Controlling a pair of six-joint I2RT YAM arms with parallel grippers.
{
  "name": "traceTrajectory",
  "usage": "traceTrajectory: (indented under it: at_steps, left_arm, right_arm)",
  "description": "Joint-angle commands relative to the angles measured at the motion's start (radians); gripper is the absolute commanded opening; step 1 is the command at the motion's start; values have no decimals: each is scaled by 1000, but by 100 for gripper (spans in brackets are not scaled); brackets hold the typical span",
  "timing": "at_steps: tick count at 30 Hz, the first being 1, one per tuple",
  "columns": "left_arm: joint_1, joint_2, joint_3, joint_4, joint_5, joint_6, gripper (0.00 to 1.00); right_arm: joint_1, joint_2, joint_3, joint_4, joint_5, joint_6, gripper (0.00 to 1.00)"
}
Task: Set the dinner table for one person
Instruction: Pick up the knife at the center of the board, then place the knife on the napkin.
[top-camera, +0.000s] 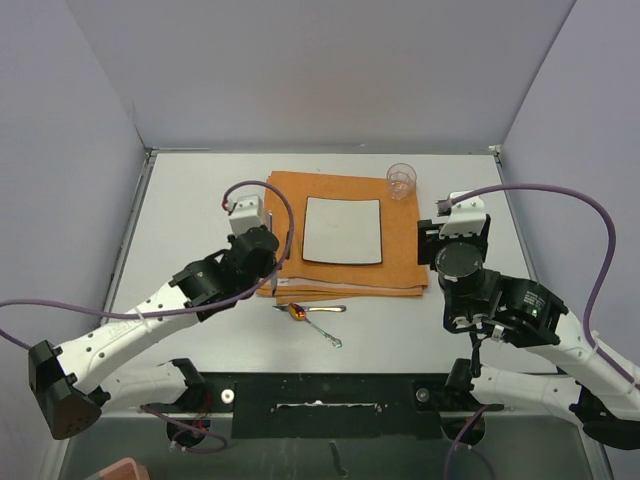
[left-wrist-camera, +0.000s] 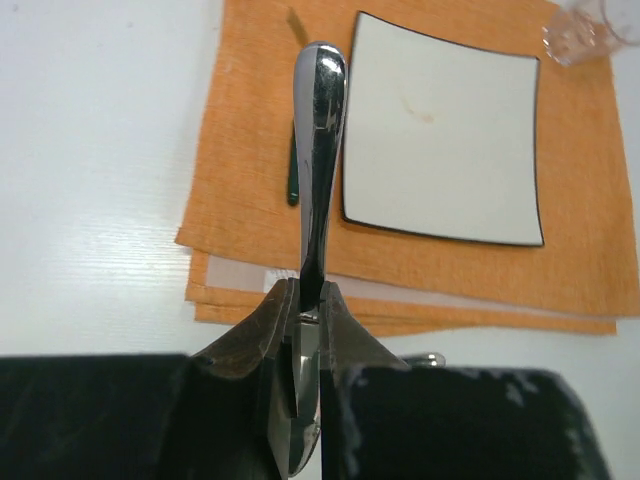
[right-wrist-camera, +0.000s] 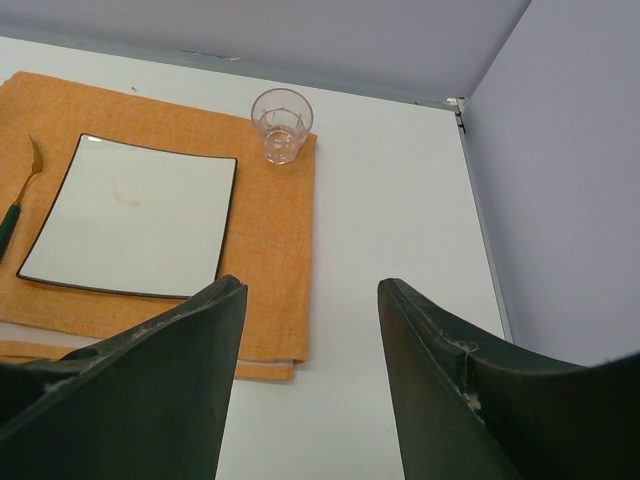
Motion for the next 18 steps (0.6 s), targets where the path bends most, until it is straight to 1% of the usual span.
traceTrajectory:
  at_steps: [1,3,6,8,12,18]
  left_arm:
    - [161,-6,4,-7,75,-187,0]
    - [239,-1,-10,34,160,-243,0]
    - [353,1,-53,136,295,-347,0]
    - [424,11,-80,177,344,-440,0]
    - [504,50,-136,271,415,-612,0]
    - [504,83,-217,435,324,-853,0]
  right_arm:
    - [-7,3,-4,-3,-2,47,56]
    - [-6,11,-1,-7,-10,50,56]
    - [-5,24,8,-23,-14,59,55]
    - [-6,29,12,-29,-16,60,55]
    - [-5,32,16,-36,-21,56,55]
    - [-7,33,14,-37,-25,44,55]
